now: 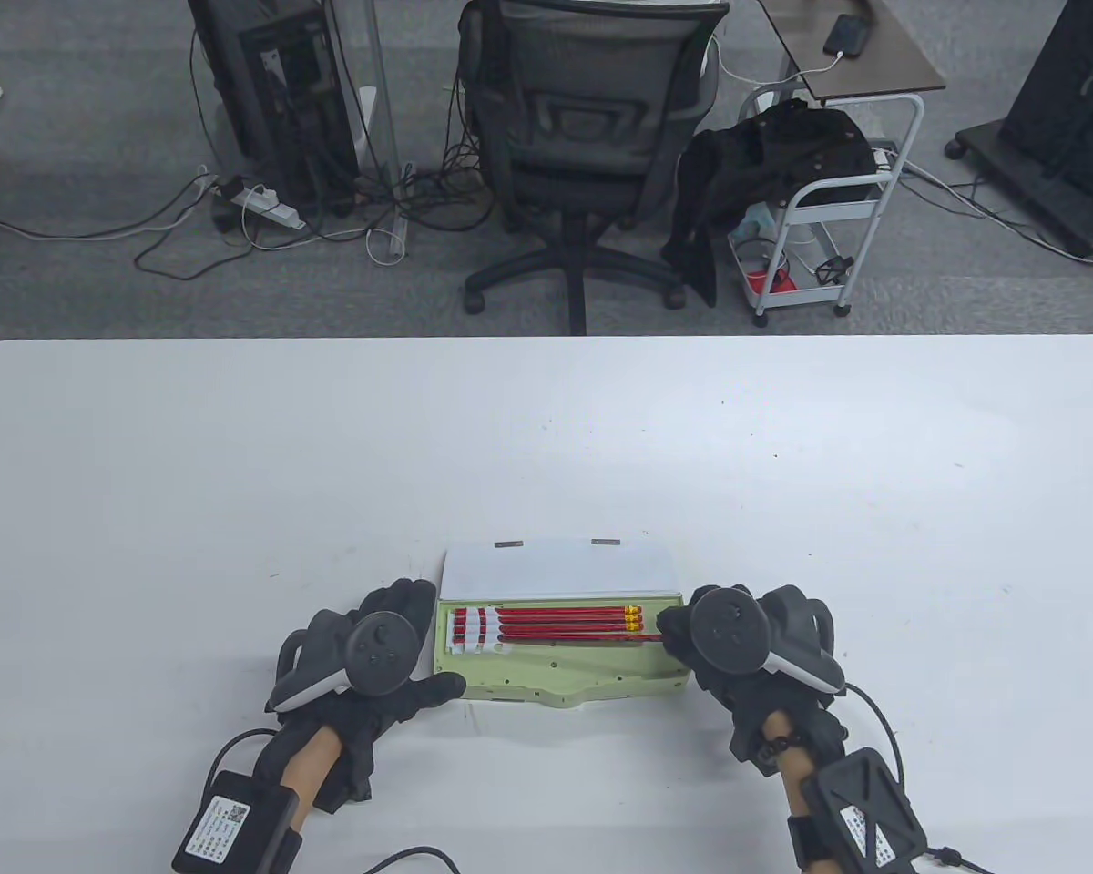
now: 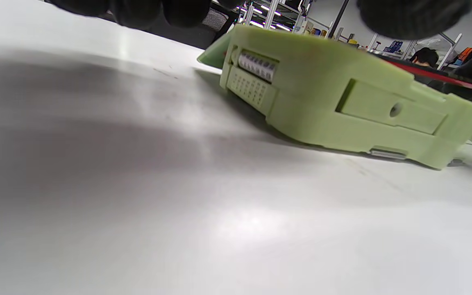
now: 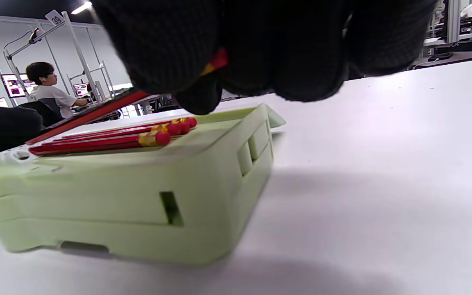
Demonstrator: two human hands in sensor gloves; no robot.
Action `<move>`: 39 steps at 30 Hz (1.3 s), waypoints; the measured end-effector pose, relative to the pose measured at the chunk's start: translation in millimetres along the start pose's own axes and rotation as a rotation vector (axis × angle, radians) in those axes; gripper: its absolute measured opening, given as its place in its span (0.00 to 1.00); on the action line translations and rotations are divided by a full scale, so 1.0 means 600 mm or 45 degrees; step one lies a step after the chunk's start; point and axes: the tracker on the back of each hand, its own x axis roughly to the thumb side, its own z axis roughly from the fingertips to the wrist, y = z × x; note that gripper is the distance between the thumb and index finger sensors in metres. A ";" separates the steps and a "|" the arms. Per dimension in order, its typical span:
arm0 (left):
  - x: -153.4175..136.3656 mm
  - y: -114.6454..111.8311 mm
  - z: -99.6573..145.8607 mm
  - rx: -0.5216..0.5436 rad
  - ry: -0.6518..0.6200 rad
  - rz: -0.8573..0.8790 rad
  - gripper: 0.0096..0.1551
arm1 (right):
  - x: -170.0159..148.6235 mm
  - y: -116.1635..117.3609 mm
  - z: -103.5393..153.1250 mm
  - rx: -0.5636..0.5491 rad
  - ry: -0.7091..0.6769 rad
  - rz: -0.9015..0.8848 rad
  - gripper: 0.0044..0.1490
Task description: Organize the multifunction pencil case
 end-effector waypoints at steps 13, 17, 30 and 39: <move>0.006 -0.004 -0.004 -0.013 0.006 -0.022 0.61 | 0.018 0.009 -0.006 0.014 -0.041 0.099 0.26; 0.008 -0.005 -0.004 -0.022 0.012 -0.028 0.61 | 0.029 0.012 -0.007 -0.006 -0.063 0.152 0.26; 0.010 -0.006 -0.006 -0.033 0.017 -0.033 0.61 | 0.048 0.026 -0.009 -0.089 -0.103 0.263 0.26; 0.009 -0.007 -0.007 -0.039 0.018 -0.026 0.61 | 0.020 0.006 -0.003 -0.169 -0.008 0.117 0.29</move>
